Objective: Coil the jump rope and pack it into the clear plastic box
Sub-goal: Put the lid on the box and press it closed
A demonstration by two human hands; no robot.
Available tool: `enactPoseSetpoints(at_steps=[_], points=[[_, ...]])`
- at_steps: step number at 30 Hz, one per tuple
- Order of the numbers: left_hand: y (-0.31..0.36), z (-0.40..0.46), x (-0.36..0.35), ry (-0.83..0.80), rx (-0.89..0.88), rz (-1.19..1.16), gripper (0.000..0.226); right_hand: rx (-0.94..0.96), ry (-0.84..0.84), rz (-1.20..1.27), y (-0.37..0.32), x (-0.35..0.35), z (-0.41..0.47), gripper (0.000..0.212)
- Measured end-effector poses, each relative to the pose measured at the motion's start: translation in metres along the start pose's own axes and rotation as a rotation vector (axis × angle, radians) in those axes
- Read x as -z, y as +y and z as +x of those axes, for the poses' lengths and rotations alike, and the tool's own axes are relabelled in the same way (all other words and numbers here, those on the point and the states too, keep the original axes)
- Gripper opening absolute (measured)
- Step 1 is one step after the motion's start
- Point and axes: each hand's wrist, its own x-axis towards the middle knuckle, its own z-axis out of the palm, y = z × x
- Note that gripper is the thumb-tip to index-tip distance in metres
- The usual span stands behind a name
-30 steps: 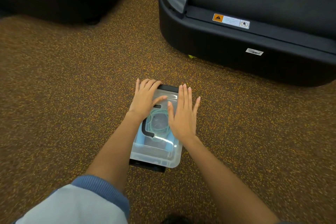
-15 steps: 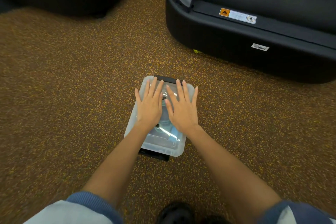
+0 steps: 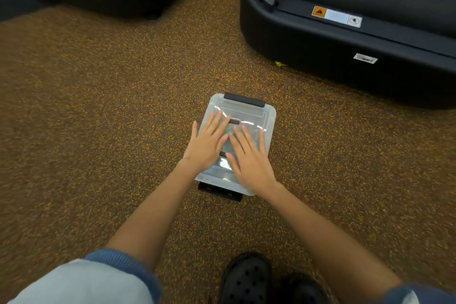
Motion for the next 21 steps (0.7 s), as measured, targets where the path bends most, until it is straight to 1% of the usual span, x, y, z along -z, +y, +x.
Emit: enactPoseSetpoints(at_steps=[3,7,11,13,16,21], points=[[-0.007,-0.011,0.001,0.006,-0.076,0.122,0.062,0.065,0.006,0.014,-0.004,-0.002,-0.019,0.056],[-0.011,-0.031,-0.008,0.069,-0.093,0.123,0.056,0.139,0.017,0.002,-0.008,-0.005,-0.053,0.06],[-0.008,-0.047,-0.015,0.1,-0.065,0.08,0.053,0.146,0.011,-0.04,-0.01,-0.013,-0.078,0.078],[-0.004,-0.052,-0.016,0.114,-0.033,0.065,0.052,0.149,0.022,-0.073,-0.01,-0.016,-0.084,0.083],[-0.002,-0.058,-0.019,0.11,0.001,0.024,0.052,0.165,0.08,-0.119,-0.012,-0.023,-0.089,0.085],[-0.006,-0.055,-0.018,0.088,-0.029,-0.106,0.051,0.15,0.174,-0.141,-0.014,-0.033,-0.085,0.085]])
